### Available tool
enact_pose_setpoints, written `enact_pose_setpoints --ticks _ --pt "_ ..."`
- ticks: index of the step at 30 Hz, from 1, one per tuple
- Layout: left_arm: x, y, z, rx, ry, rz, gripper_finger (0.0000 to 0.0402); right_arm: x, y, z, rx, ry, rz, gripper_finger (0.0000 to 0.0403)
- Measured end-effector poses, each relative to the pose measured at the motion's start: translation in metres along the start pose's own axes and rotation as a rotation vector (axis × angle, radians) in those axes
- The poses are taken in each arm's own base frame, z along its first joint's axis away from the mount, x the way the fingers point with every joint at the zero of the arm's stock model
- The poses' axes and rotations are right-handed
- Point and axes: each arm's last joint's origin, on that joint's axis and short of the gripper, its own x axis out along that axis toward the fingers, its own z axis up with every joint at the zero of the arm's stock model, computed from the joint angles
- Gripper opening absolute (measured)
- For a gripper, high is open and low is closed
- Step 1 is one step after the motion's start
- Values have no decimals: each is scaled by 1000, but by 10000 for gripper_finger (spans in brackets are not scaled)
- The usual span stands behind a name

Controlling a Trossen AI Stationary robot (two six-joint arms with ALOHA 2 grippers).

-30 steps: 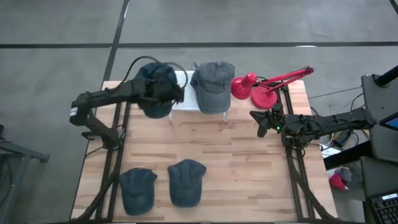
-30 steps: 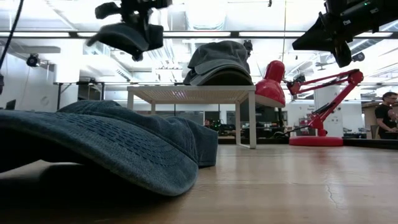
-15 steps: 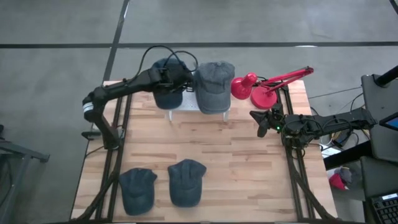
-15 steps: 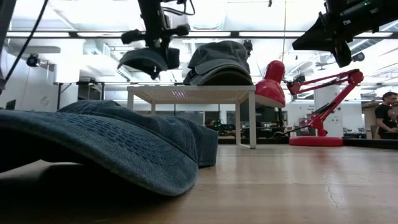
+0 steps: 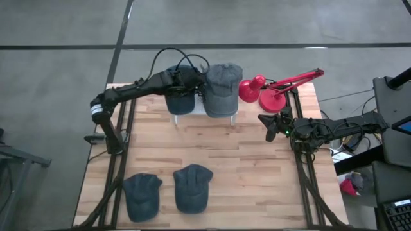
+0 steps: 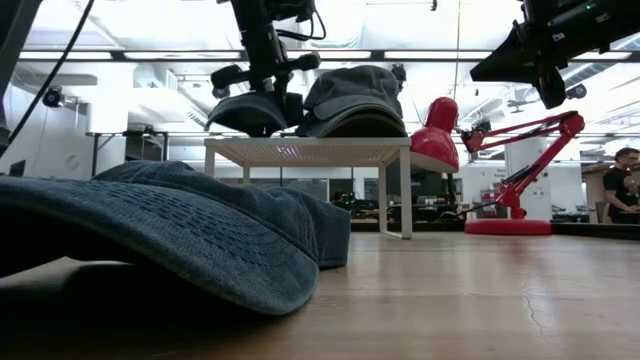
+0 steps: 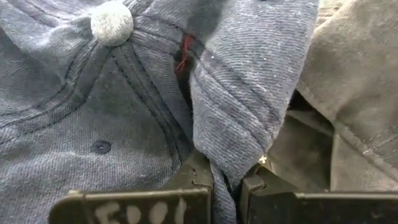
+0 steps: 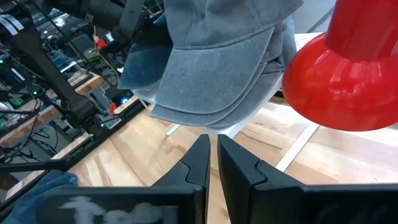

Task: Stack small to large cups/mugs on shelf
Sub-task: Put the top blue cup on the shelf

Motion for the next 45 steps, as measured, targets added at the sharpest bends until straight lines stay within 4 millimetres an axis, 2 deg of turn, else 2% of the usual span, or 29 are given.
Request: enact_pose_setpoints --ticks 37,40,45 --pt "15 -7 -7 35 36 -84 15 0 0 0 1 0 -1 29" --pt "15 -7 -7 53 35 -84 27 0 0 0 1 0 -1 29" --pt "15 -7 -7 77 36 -88 70 0 0 0 3 0 -1 29"
